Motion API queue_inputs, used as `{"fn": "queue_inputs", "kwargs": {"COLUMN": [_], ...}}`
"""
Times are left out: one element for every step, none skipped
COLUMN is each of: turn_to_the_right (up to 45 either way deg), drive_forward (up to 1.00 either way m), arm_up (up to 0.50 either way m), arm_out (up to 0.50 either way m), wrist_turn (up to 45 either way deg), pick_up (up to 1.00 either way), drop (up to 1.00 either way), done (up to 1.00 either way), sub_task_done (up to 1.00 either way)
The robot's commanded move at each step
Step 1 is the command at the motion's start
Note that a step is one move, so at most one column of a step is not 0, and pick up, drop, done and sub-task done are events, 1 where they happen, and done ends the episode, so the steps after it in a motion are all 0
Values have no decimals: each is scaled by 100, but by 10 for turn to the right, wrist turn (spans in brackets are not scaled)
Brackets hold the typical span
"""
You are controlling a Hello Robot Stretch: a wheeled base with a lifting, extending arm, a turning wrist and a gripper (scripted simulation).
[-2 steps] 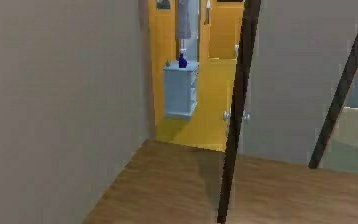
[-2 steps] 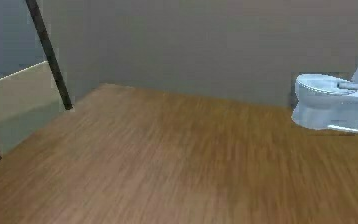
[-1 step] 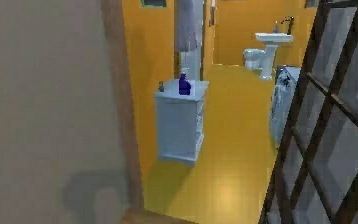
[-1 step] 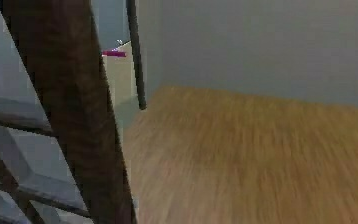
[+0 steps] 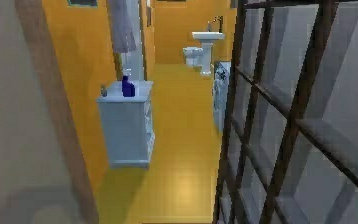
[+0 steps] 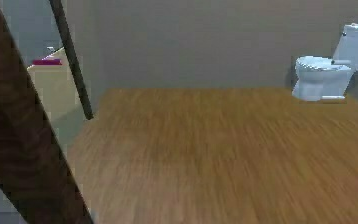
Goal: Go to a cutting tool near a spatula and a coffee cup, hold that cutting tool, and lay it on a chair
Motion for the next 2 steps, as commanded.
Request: {"fn": "queue_inputs", "kwargs": {"turn_to_the_right": [0, 0], "drive_forward": [100, 100], "arm_up": [0, 0], "arm_out": [0, 0], "wrist_turn": [0, 0], "pick_up": [0, 0], "drop": [0, 0], "done": [0, 0], "sub_task_done": [0, 0]}}
